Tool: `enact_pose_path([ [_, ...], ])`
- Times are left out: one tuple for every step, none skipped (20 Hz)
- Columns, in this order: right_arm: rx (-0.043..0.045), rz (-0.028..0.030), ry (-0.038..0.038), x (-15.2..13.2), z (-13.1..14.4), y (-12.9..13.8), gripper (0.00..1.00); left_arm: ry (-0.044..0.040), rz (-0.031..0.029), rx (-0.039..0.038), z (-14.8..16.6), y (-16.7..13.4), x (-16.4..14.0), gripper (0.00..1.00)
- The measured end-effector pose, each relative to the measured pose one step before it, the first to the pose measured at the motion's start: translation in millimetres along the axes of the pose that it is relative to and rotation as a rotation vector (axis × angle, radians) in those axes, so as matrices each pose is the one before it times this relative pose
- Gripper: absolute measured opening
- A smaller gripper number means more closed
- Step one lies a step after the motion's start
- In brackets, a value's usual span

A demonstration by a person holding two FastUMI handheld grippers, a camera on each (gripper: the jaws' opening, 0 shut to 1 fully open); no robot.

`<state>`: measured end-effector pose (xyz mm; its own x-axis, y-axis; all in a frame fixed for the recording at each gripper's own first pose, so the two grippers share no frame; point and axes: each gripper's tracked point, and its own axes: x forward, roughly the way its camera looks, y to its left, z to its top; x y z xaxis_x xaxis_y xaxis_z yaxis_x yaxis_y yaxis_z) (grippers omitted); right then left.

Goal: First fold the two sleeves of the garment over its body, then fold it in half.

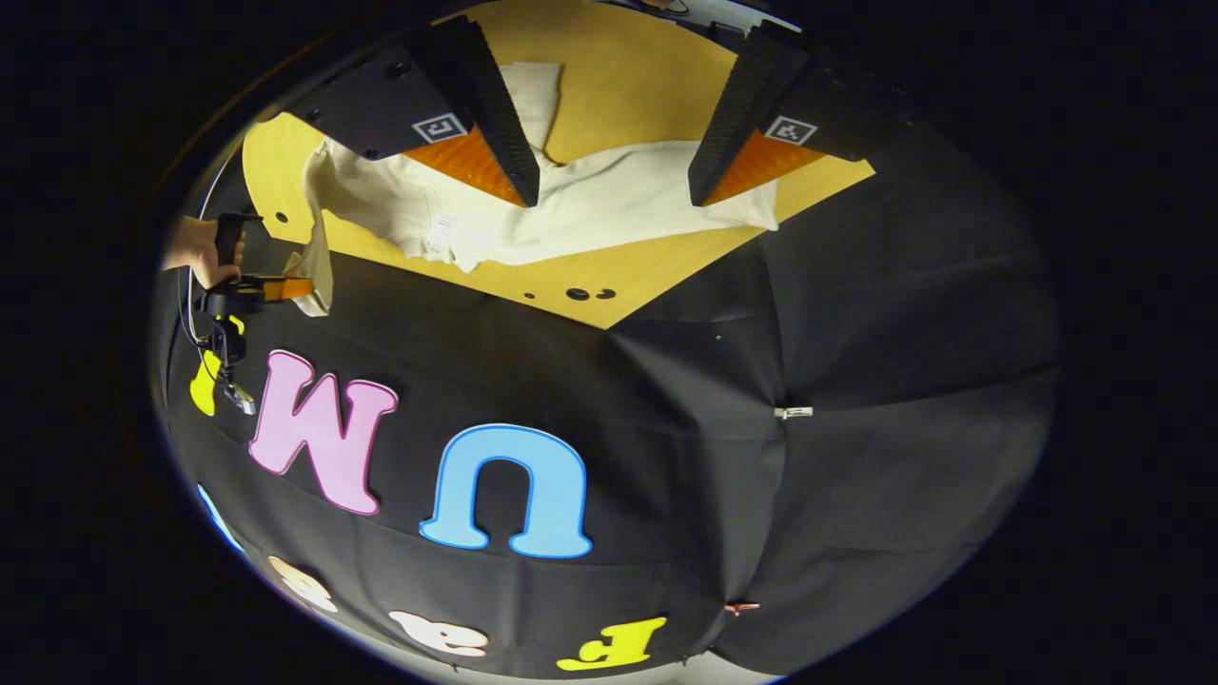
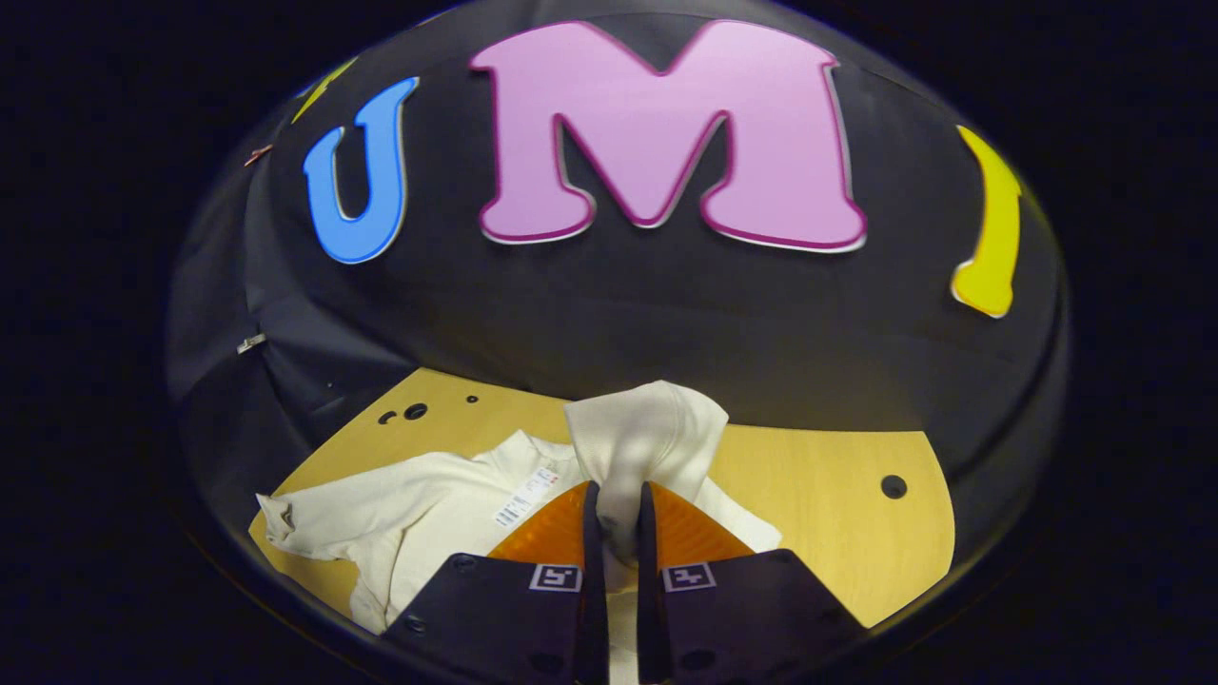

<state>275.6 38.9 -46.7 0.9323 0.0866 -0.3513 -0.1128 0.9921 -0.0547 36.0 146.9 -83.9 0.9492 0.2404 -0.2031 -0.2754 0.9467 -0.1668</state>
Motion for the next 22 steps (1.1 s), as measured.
enact_pose_path([
  [-0.01599, 0.02171, 0.00924, 10.48, -2.0, 21.67, 0.16, 0.00021, 0.00959, -0.00808, 0.26, 8.86, 0.86, 0.97],
  [-0.01541, 0.02278, 0.01266, 11.09, -3.57, 21.42, 0.15, 0.00046, 0.01341, -0.00364, -0.68, 8.97, 0.08, 0.97],
  [-0.01408, 0.02101, 0.01435, 10.78, -3.21, 21.34, 0.15, 0.00289, 0.01609, -0.00171, -0.64, 10.12, 0.65, 0.97],
  [-0.01105, 0.01826, 0.01436, 9.95, -2.86, 21.08, 0.15, 0.0069, 0.01624, -0.00283, -2.8, 10.63, 0.59, 0.97],
  [-0.0181, 0.01957, 0.00881, 10.04, -1.15, 20.74, 0.16, 0.01082, 0.01765, -0.00387, -2.79, 10.5, 0.74, 0.97],
  [-0.02098, 0.01076, 0.00144, 9.91, 0.33, 16.64, 0.16, 0.01055, 0.00997, -0.00268, -2.65, 8.76, -0.45, 0.97],
  [-0.00656, 0.01113, 0.00698, 11.42, -0.55, 15.14, 0.16, 0.00625, 0.00564, 0.00094, -1.74, 6.75, -0.22, 0.97],
  [0.00441, 0.02006, 0.01029, 9.92, -1.86, 15.38, 0.16, 0.00346, 0.0081, 0.00376, -2.77, 8.22, 0.34, 0.97],
  [0.00311, 0.01367, 0.0138, 9.55, -4.46, 13.78, 0.16, 0.00434, 0.00946, 0.00373, -1.09, 7.58, 1.77, 0.97],
  [-0.00159, 0.00797, 0.01266, 9.06, -5.14, 9.15, 0.16, 0.00576, 0.01063, 0.00094, -2.84, 6.99, 2.8, 0.96],
  [-0.00899, 0.00284, 0.01323, 9.58, -4.89, 9.84, 0.16, 0.00781, 0.00819, -0.00357, -2.43, 5.8, 3.01, 0.96],
  [-0.00962, 0.00254, 0.0134, 9.57, -5.45, 9.3, 0.16, 0.00893, 0.00864, -0.00828, -2.73, 4.26, 3.66, 0.97],
  [-0.00817, 0.00458, 0.01073, 10.77, -6.34, 10.59, 0.18, 0.01081, 0.01292, -0.02082, -0.97, 3.61, 4.61, 0.96],
  [-0.01261, 0.01152, 0.00853, 8.55, -5.53, 10.32, 0.2, 0.00113, 0.00346, -0.0251, -0.68, 0.26, 5.22, 0.97],
  [-0.01279, 0.01197, 0.00358, 5.34, -3.78, 9.17, 0.17, -0.00085, 0.00261, -0.02076, 0.86, -2.15, 6.75, 0.97],
  [-0.00119, 0.02655, 0.008, 3.94, -4.82, 11.4, 0.32, -0.00013, 0.00009, -0.00753, -0.73, -2.61, 4.26, 0.97],
  [0.02545, 0.05215, 0.01083, -2.08, -5.07, 14.6, 0.53, 0.00144, -0.00054, 0.0051, -0.5, -2.29, 5.63, 0.97],
  [0.02037, 0.03923, 0.00856, -6.52, -1.54, 11.93, 0.48, -0.00034, 0.00336, 0.01744, -2.58, -1.32, 7.03, 0.97],
  [0.00265, 0.02187, -0.01178, -6.85, -0.54, 5.88, 0.47, -0.00215, 0.00884, 0.0245, -0.03, 1.4, 6.54, 0.97],
  [-0.00637, 0.00444, -0.02217, -8.58, 0.99, -0.38, 0.5, 0.00023, 0.00411, 0.01222, -1.11, 1.21, 6.92, 0.97],
  [-0.00264, -0.003, -0.01512, -12.98, -0.27, -2.31, 0.66, 0.00642, 0.00144, -0.00177, -0.63, 1.44, 6.35, 0.97],
  [0.00713, -0.00693, -0.01029, -18.36, -0.1, -4.22, 0.82, 0.00447, 0.00054, -0.0099, -1.24, 1.48, 5.16, 0.97],
])
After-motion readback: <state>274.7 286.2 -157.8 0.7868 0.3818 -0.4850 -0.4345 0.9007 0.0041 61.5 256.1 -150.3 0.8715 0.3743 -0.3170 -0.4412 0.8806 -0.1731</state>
